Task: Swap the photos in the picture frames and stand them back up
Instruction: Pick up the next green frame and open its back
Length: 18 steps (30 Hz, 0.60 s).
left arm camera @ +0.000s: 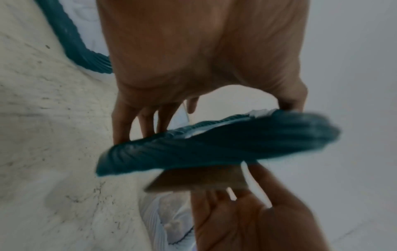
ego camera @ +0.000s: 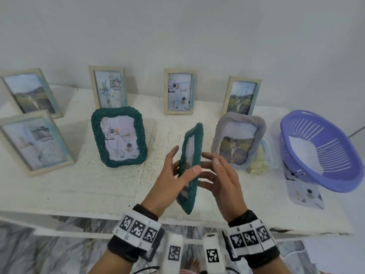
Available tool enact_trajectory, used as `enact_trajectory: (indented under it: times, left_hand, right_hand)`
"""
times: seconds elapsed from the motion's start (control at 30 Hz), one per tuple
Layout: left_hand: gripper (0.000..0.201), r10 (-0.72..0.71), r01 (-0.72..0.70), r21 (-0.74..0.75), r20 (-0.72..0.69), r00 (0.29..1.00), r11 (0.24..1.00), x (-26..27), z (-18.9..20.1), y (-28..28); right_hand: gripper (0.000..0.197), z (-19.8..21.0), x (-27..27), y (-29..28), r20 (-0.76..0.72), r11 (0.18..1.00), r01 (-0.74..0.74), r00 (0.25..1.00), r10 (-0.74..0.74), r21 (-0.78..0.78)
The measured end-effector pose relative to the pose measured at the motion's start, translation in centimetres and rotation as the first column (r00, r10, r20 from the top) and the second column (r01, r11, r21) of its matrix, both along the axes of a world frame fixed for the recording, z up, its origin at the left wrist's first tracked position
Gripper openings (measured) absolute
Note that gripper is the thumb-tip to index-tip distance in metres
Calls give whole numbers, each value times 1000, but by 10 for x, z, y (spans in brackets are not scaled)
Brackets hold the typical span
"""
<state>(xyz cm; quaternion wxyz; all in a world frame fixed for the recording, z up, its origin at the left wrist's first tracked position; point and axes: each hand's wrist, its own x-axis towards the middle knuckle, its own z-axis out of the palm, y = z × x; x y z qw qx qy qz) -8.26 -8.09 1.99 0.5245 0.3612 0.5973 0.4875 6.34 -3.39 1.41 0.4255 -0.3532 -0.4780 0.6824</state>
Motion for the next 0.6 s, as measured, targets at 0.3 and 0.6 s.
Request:
enact_trajectory:
  times: [0.3, 0.6]
  left_hand:
    - [55, 45, -91, 73, 483, 875, 993, -4, -1, -25]
    - [7, 364, -364, 0, 4, 932, 932, -37, -55, -36]
  right_hand:
    - [17, -21, 10, 2, 368, 999, 42, 929, -46, 18]
    - [10, -54, 29, 5, 611, 981, 59, 774, -163, 187]
